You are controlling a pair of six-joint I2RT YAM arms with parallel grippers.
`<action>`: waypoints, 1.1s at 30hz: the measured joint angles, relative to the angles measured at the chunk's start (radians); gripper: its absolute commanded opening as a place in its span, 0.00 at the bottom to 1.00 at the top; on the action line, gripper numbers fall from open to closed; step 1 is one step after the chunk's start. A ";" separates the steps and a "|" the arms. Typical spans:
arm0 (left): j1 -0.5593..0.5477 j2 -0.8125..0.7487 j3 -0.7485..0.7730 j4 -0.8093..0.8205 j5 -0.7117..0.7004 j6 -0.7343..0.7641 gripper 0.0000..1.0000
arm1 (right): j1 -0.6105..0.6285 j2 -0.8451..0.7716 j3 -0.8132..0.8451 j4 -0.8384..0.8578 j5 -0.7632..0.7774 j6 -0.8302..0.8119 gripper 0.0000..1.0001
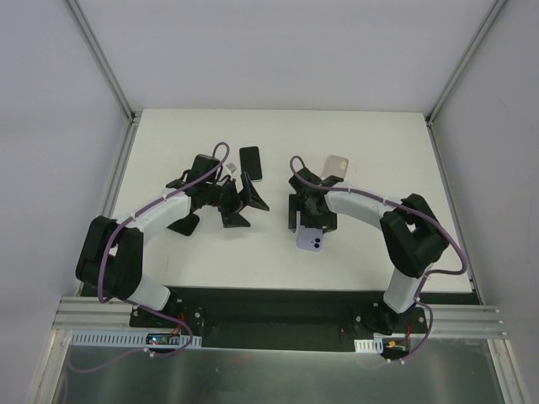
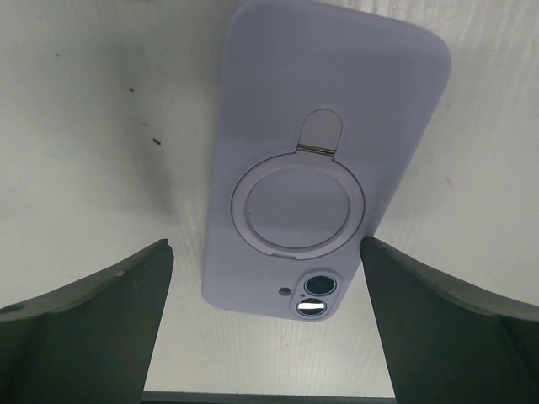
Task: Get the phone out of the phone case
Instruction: Pick up the phone at the center of the board.
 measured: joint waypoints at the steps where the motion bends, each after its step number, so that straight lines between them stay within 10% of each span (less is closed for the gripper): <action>1: 0.000 -0.006 -0.001 -0.003 0.000 0.005 0.93 | 0.007 0.020 0.002 -0.004 0.013 0.003 0.96; 18: 0.000 -0.010 -0.014 -0.045 -0.003 0.023 0.92 | 0.022 0.051 -0.006 -0.018 0.099 0.064 0.99; 25: 0.000 -0.010 -0.014 -0.045 -0.010 0.023 0.93 | 0.021 0.041 -0.032 0.033 0.084 0.077 0.48; 33: 0.000 0.009 -0.014 -0.046 -0.026 0.054 0.93 | 0.021 -0.052 -0.134 0.133 0.054 0.056 0.24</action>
